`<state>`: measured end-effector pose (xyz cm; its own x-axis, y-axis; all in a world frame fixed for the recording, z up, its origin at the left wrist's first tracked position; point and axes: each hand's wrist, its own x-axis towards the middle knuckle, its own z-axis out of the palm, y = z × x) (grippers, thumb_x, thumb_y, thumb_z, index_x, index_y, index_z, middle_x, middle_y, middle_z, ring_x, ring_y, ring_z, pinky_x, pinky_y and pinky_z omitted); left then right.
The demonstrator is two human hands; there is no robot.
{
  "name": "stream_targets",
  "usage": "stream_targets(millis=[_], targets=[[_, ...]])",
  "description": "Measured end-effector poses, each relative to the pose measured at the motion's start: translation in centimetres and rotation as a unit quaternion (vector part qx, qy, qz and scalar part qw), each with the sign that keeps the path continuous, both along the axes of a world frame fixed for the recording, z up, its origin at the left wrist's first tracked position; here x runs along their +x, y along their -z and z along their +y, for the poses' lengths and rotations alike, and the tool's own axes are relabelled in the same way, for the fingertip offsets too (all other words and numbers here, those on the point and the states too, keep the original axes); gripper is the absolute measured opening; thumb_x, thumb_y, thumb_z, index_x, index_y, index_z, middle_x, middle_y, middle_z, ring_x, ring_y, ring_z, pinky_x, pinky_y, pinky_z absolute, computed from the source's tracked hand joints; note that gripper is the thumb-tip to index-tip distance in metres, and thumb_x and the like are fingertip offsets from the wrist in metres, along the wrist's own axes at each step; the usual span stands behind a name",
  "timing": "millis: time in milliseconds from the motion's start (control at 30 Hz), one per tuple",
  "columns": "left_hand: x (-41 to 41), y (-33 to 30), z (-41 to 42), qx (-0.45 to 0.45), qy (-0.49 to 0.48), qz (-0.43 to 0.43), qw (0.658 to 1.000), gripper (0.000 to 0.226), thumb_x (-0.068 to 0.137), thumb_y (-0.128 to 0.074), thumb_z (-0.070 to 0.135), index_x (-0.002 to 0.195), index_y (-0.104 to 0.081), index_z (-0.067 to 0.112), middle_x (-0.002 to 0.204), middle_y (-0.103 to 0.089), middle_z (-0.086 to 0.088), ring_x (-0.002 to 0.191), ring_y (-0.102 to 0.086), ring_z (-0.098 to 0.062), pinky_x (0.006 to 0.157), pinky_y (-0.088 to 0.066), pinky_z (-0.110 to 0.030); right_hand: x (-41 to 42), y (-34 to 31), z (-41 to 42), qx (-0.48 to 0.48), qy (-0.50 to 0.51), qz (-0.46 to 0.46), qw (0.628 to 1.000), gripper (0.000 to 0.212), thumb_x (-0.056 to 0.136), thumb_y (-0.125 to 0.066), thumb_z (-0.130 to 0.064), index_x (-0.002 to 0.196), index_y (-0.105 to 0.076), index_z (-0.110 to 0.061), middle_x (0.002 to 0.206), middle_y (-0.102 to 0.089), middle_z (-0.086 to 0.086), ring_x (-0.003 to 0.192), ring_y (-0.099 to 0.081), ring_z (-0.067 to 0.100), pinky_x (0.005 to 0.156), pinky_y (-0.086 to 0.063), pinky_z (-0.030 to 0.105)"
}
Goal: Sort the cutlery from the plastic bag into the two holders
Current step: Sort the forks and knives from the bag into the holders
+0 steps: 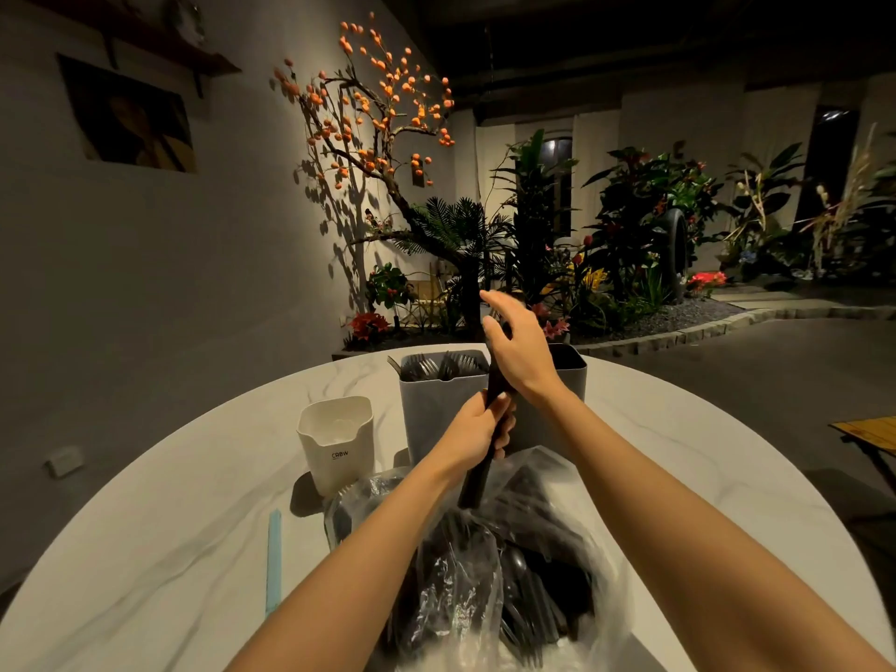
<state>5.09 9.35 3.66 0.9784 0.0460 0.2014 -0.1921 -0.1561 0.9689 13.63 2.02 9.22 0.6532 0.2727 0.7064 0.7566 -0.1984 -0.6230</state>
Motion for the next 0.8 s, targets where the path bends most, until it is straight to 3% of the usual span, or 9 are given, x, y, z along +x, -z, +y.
stream_targets(millis=[100, 200, 300, 400, 500, 600, 700, 800], targets=[[0.0, -0.4, 0.3, -0.015, -0.043, -0.006, 0.999, 0.024, 0.105, -0.034, 0.023, 0.087, -0.042, 0.01, 0.069, -0.043, -0.002, 0.052, -0.037, -0.011, 0.052, -0.035, -0.025, 0.0, 0.8, 0.5, -0.042, 0.017, 0.044, 0.998, 0.036, 0.102, -0.038, -0.028, 0.11, -0.071, -0.017, 0.113, -0.07, 0.001, 0.11, -0.061, 0.015, 0.096, -0.047, 0.036], [0.3, -0.5, 0.7, 0.0, -0.083, 0.003, 0.997, 0.026, 0.105, -0.034, 0.023, 0.083, -0.044, 0.012, 0.068, -0.046, -0.003, 0.053, -0.039, -0.011, 0.055, -0.035, -0.027, -0.6, 1.0, 0.8, -0.038, 0.007, 0.076, 0.996, 0.041, 0.103, -0.038, -0.03, 0.101, -0.075, -0.013, 0.105, -0.073, 0.004, 0.105, -0.063, 0.017, 0.091, -0.047, 0.033], [0.4, -0.7, 1.2, -0.026, -0.111, 0.006, 0.994, 0.027, 0.105, -0.034, 0.026, 0.083, -0.045, 0.013, 0.065, -0.044, -0.001, 0.05, -0.037, -0.011, 0.051, -0.034, -0.026, -0.8, 0.6, 1.4, -0.044, -0.017, 0.097, 0.994, 0.039, 0.101, -0.044, -0.028, 0.12, -0.064, 0.0, 0.122, -0.065, 0.014, 0.117, -0.058, 0.026, 0.1, -0.044, 0.037], [0.5, -2.0, 2.1, -0.057, -0.143, -0.016, 0.988, 0.03, 0.105, -0.033, 0.027, 0.08, -0.044, 0.014, 0.061, -0.04, 0.002, 0.047, -0.034, -0.009, 0.045, -0.031, -0.021, -1.1, 0.9, 2.0, -0.032, 0.005, 0.102, 0.994, 0.049, 0.097, -0.053, -0.033, 0.137, -0.05, -0.005, 0.135, -0.054, 0.013, 0.127, -0.045, 0.026, 0.106, -0.037, 0.037], [0.2, -3.1, 2.9, -0.041, -0.151, -0.032, 0.987, 0.029, 0.106, -0.03, 0.025, 0.084, -0.048, 0.015, 0.063, -0.04, 0.002, 0.051, -0.036, -0.008, 0.048, -0.034, -0.02, -1.0, 1.4, 2.9, -0.082, 0.065, 0.054, 0.993, 0.05, 0.091, -0.055, -0.05, 0.118, -0.065, -0.009, 0.119, -0.059, 0.012, 0.121, -0.043, 0.028, 0.1, -0.038, 0.042], [-0.1, -3.2, 3.3, -0.017, -0.147, -0.035, 0.988, 0.027, 0.106, -0.029, 0.023, 0.096, -0.052, 0.015, 0.066, -0.043, 0.0, 0.054, -0.04, -0.009, 0.049, -0.038, -0.019, -1.5, 0.9, 3.6, -0.102, 0.013, 0.124, 0.987, 0.052, 0.082, -0.061, -0.06, 0.089, -0.066, -0.008, 0.089, -0.06, 0.006, 0.107, -0.051, 0.027, 0.091, -0.046, 0.044], [-0.5, -3.1, 3.8, 0.01, -0.128, -0.038, 0.991, 0.024, 0.106, -0.029, 0.025, 0.096, -0.048, 0.013, 0.067, -0.045, -0.001, 0.052, -0.04, -0.008, 0.047, -0.037, -0.019, -2.2, 0.3, 3.6, -0.011, -0.14, 0.205, 0.969, 0.021, 0.087, -0.068, -0.033, 0.086, -0.065, -0.013, 0.08, -0.065, 0.001, 0.083, -0.063, 0.015, 0.07, -0.053, 0.022], [-0.9, -3.3, 4.5, 0.026, -0.107, -0.043, 0.993, 0.026, 0.106, -0.029, 0.02, 0.086, -0.045, 0.014, 0.068, -0.044, -0.001, 0.053, -0.039, -0.008, 0.05, -0.036, -0.021, -2.8, 0.2, 3.6, 0.009, -0.165, 0.182, 0.969, 0.009, 0.092, -0.063, -0.021, 0.091, -0.062, -0.012, 0.079, -0.062, -0.002, 0.075, -0.06, 0.007, 0.067, -0.049, 0.016]])
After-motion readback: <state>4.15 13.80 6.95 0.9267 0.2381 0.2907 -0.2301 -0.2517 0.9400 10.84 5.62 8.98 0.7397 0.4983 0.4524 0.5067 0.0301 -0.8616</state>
